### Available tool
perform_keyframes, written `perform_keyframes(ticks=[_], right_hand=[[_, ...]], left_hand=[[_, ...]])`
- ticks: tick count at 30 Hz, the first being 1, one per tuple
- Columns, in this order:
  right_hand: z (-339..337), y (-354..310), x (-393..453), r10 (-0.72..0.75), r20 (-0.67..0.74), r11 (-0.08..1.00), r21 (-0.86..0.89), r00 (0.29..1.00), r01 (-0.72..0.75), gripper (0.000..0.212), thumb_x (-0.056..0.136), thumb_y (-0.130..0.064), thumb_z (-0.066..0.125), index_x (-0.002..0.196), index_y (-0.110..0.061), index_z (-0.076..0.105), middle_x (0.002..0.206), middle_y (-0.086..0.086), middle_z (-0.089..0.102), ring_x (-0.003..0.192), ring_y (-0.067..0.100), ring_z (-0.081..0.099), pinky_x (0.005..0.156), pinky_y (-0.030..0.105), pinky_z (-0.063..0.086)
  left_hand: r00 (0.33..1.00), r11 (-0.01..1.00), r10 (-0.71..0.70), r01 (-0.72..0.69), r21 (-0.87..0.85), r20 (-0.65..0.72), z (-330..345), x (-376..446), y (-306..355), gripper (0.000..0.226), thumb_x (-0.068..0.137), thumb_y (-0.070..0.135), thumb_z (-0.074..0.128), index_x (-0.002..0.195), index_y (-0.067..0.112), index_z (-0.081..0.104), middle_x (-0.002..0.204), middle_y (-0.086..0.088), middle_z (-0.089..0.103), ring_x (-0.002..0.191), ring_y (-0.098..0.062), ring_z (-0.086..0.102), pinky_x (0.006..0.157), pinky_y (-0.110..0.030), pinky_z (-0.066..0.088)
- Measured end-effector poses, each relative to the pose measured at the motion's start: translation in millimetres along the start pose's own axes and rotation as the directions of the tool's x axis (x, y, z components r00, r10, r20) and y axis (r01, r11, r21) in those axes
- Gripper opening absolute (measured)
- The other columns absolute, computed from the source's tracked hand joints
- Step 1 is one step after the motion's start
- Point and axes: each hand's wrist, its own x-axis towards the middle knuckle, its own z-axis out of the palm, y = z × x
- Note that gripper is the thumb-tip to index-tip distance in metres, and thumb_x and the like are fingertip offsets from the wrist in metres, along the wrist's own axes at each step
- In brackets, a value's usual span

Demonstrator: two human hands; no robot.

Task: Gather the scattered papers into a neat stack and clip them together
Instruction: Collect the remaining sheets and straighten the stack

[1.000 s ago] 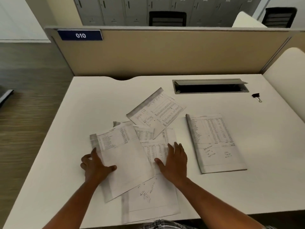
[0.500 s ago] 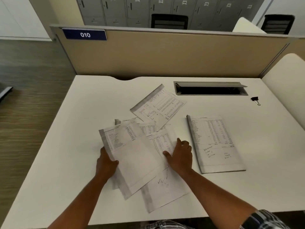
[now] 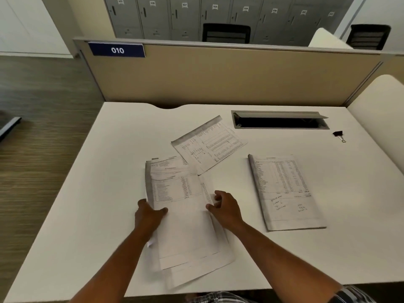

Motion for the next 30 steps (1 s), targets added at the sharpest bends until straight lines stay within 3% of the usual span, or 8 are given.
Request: perform_keyframes(ticks=[2,5,10,14,17,23,27,30], right_hand=[[-3,3,2,0.011,0.004,1.0,0.016,1.0,-0.011,0.062,0.079,-0.033,0.082,0.135,-0.017,0.058,0.115,-0.005,0.062,0.082,-0.001,0.061,0.074,0.015,0.046],[-9,10,1,0.048,-0.005,0.997,-0.055,0.999,-0.048,0.058,0.077,-0.038,0.081,0.128,-0.024,0.058,0.119,-0.002,0.054,0.094,0.011,0.063,0.084,0.028,0.053],[-8,11,-4,0.014,0.006,0.997,-0.074,1.0,-0.013,0.058,0.08,-0.044,0.078,0.134,-0.032,0.059,0.126,-0.002,0.051,0.115,0.017,0.058,0.098,0.033,0.051],[-4,10,-7,-0.032,0.079,0.994,-0.098,0.996,0.039,0.038,0.083,-0.049,0.074,0.12,-0.042,0.068,0.123,-0.008,0.052,0.118,0.016,0.052,0.101,0.034,0.048],[-6,9,-9,-0.034,0.127,0.996,-0.078,0.991,0.044,0.041,0.083,-0.049,0.074,0.122,-0.038,0.069,0.127,-0.009,0.056,0.118,0.015,0.056,0.103,0.038,0.049],[-10,3,-12,0.067,0.069,0.986,0.147,0.995,-0.076,0.036,0.084,-0.048,0.076,0.104,-0.024,0.058,0.102,-0.004,0.054,0.08,0.01,0.053,0.078,0.028,0.048],[-16,-20,-12,0.205,0.255,0.873,0.388,0.945,-0.294,0.064,0.083,-0.056,0.077,0.132,-0.024,0.05,0.119,-0.001,0.061,0.095,0.014,0.063,0.081,0.031,0.056],[-21,-31,-10,0.232,0.396,0.791,0.454,0.889,-0.409,0.047,0.075,-0.053,0.085,0.092,-0.026,0.051,0.094,0.005,0.064,0.077,0.02,0.062,0.073,0.034,0.059]], left_hand=[[0.995,0.983,-0.083,0.089,-0.162,0.049,-3,5,0,0.047,0.079,0.017,0.08,0.118,0.006,0.056,0.111,-0.009,0.067,0.094,-0.029,0.065,0.083,-0.04,0.056],[0.987,0.966,-0.108,0.133,-0.22,0.12,-6,6,-1,0.031,0.085,0.012,0.074,0.113,0.001,0.066,0.105,-0.015,0.071,0.089,-0.031,0.067,0.082,-0.041,0.056],[0.993,0.986,-0.019,0.039,-0.164,0.12,-1,1,4,0.033,0.085,0.016,0.074,0.114,0.007,0.06,0.109,-0.011,0.067,0.096,-0.03,0.066,0.089,-0.046,0.056],[0.992,0.982,-0.053,0.072,-0.174,0.113,3,0,6,0.046,0.083,0.01,0.075,0.118,0.004,0.046,0.113,-0.013,0.063,0.1,-0.032,0.065,0.089,-0.049,0.056],[0.991,0.976,-0.079,0.099,-0.195,0.107,2,-2,-1,0.049,0.078,0.001,0.076,0.119,0.004,0.048,0.115,-0.014,0.064,0.102,-0.032,0.064,0.09,-0.047,0.056],[0.987,0.939,0.027,0.028,-0.343,0.156,-9,-15,-3,0.032,0.083,0.011,0.077,0.11,0.02,0.063,0.11,-0.002,0.07,0.096,-0.022,0.067,0.074,-0.031,0.055],[0.966,0.908,0.106,0.002,-0.419,0.235,-24,-29,9,0.037,0.078,0.03,0.082,0.112,0.025,0.068,0.105,0.003,0.075,0.096,-0.02,0.072,0.072,-0.031,0.06],[0.961,0.886,0.13,-0.002,-0.464,0.245,-36,-37,14,0.044,0.076,0.043,0.081,0.114,0.026,0.067,0.105,0.003,0.076,0.091,-0.018,0.074,0.071,-0.033,0.061]])
